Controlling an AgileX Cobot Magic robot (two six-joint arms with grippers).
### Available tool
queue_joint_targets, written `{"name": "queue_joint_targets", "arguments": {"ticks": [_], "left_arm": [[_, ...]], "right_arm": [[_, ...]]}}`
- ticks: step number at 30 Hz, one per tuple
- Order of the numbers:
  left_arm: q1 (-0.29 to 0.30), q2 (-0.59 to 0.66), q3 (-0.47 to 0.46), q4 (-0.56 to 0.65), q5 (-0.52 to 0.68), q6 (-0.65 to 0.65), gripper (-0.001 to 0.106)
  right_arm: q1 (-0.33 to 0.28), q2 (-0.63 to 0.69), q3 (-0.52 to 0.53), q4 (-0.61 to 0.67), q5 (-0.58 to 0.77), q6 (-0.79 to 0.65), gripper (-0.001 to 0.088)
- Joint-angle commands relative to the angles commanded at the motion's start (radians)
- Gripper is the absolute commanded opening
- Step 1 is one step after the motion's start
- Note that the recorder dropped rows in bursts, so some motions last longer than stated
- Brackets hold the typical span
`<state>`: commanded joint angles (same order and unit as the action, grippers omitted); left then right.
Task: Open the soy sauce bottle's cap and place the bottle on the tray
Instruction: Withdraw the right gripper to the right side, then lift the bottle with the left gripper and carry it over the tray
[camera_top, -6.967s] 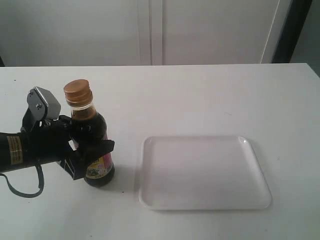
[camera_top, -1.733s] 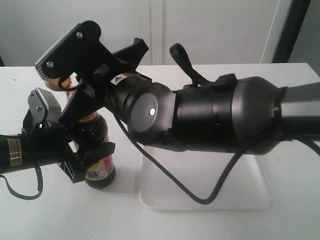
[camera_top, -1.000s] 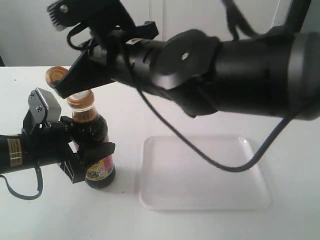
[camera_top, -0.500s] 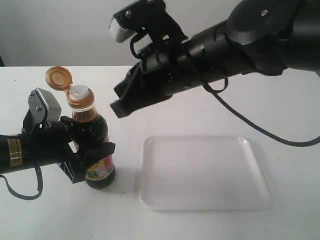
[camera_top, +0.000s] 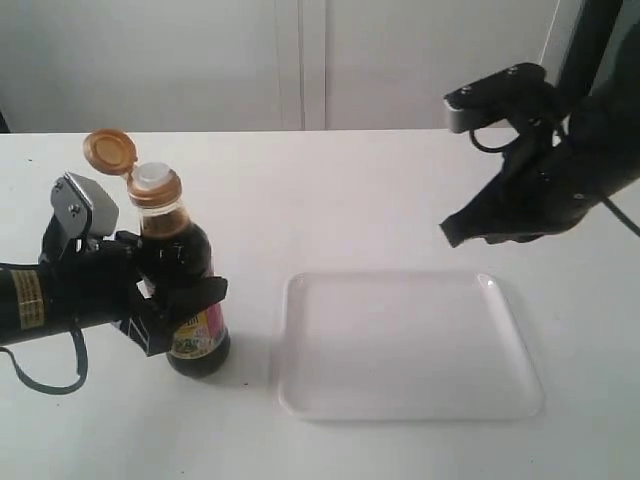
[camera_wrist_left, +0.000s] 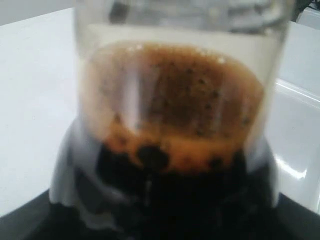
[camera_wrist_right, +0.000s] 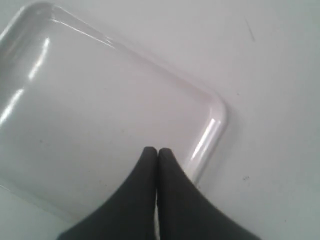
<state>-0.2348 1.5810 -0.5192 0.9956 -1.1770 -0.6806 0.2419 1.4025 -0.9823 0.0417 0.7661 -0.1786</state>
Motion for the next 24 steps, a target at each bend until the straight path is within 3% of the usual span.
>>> {"name": "queue_joint_targets", "arguments": {"ticks": [3, 7, 9, 13, 16, 24], "left_arm": [[0.0, -0.082, 0.0, -0.002, -0.004, 0.0, 0.0], [-0.002, -0.176, -0.024, -0.002, 0.01, -0.06, 0.0], [-0.034, -0.194, -0.053, -0.002, 0.064, -0.069, 0.0], [-0.158, -0.197, -0.134, -0.042, 0.176, -0.073, 0.0], [-0.262, -0.195, -0.204, -0.1, 0.284, -0.063, 0.0], [-0.359, -0.183, -0.269, -0.175, 0.343, -0.026, 0.0]], "right_arm": [[-0.1, -0.05, 0.102, -0.024, -0.038, 0.0, 0.0], [-0.202, -0.109, 0.135, -0.016, -0.052, 0.0, 0.0], [-0.23, -0.118, 0.135, 0.001, -0.051, 0.003, 0.0], [-0.233, -0.118, 0.136, 0.017, -0.057, 0.003, 0.0], [-0.233, -0.118, 0.136, 0.113, -0.102, 0.0, 0.0], [-0.233, -0.118, 0.136, 0.124, -0.145, 0.0, 0.0]]}}
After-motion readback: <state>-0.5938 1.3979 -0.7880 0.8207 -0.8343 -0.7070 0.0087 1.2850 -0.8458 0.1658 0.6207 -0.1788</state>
